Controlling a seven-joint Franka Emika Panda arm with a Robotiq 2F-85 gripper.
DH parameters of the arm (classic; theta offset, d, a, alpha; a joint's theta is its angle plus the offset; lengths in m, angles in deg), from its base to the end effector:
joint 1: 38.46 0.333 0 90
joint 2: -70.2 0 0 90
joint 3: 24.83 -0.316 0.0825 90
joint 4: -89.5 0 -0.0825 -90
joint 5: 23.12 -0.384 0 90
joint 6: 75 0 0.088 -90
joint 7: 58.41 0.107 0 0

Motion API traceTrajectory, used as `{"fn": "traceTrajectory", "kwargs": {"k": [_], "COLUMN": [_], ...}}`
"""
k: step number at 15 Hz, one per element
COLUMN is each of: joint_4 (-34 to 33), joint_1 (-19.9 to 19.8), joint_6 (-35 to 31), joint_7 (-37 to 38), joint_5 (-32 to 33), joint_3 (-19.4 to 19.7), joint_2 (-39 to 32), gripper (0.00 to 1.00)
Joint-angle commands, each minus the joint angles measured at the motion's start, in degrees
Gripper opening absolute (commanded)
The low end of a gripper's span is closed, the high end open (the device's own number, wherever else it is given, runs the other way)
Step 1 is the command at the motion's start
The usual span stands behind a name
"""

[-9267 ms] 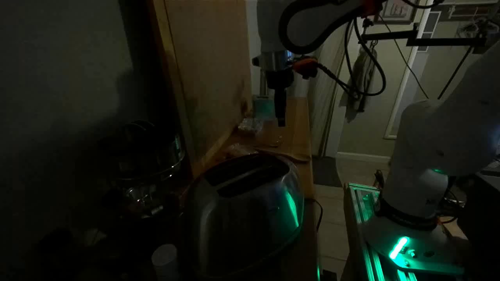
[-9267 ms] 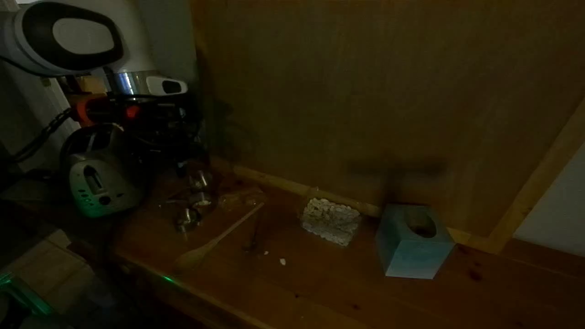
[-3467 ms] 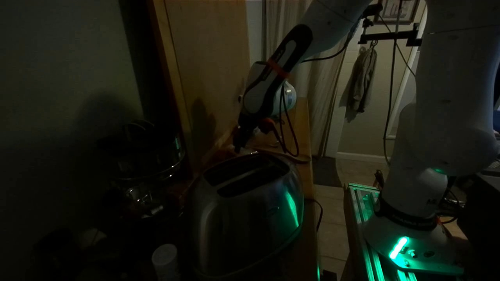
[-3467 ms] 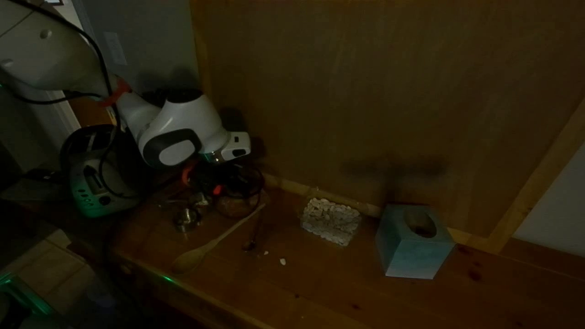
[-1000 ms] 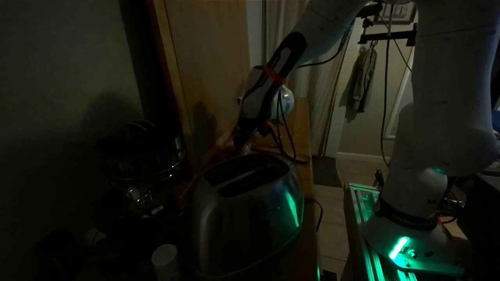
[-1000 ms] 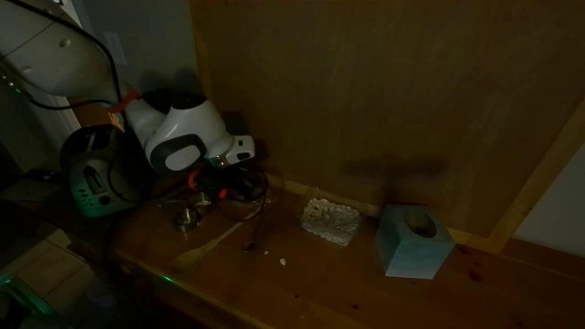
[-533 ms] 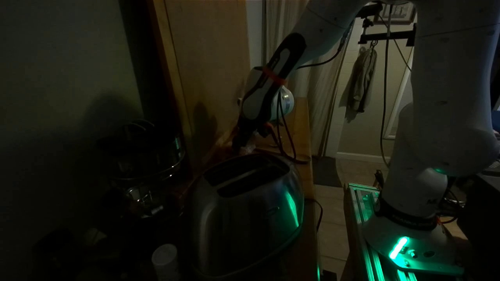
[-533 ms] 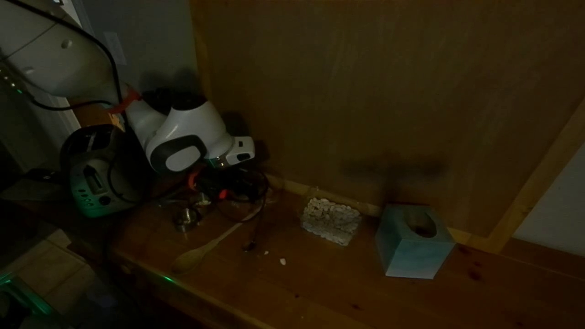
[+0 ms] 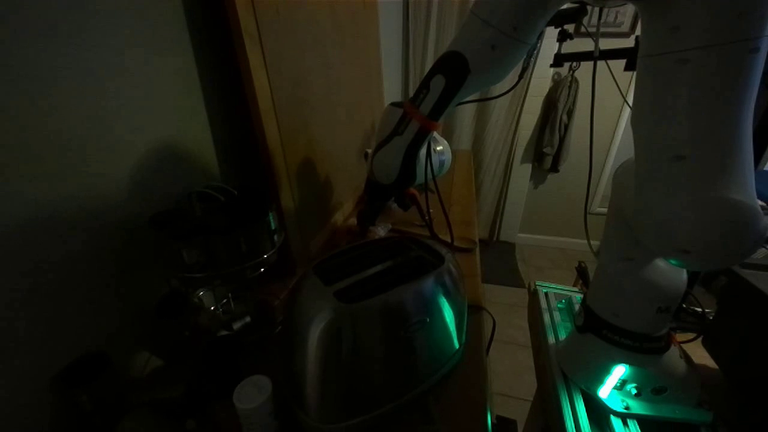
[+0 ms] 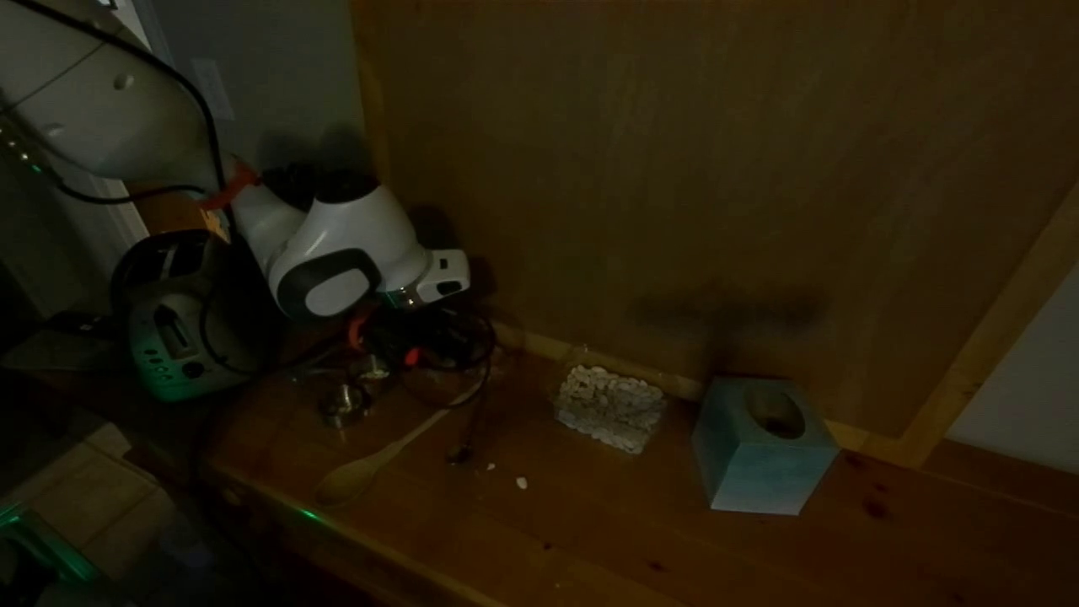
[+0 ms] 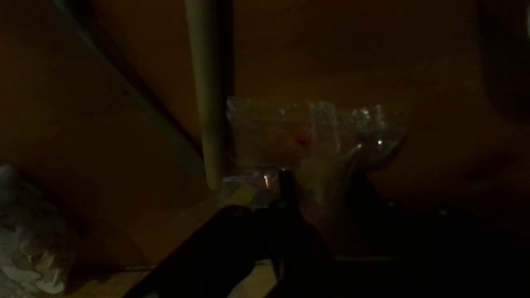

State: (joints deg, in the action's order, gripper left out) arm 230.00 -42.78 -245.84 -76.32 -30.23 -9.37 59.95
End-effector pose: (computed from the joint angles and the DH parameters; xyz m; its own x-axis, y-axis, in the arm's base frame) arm 0.4827 -0.1838 0.2678 0.9341 -0.1139 0.3384 -0.1542 -0.9835 0.0946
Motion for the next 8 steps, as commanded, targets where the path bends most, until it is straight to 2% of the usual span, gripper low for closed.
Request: {"fn": "traceTrajectory", "kwargs": {"k": [1,5,8], "joint_4": [-0.37,-0.18,0.21], "joint_1": [0.44,0.52,0.09], "joint_6": [-1.51,-1.66,-0.18], "joint_7": [0.63,0.70,0.22], "joint_5": [0.38,0.09,-1.32], "joint_3": [0.23,0.08,-0.91], "joint_2": [-0.20,0.39,2.06], "gripper": [0.07,0.01,0.04]}}
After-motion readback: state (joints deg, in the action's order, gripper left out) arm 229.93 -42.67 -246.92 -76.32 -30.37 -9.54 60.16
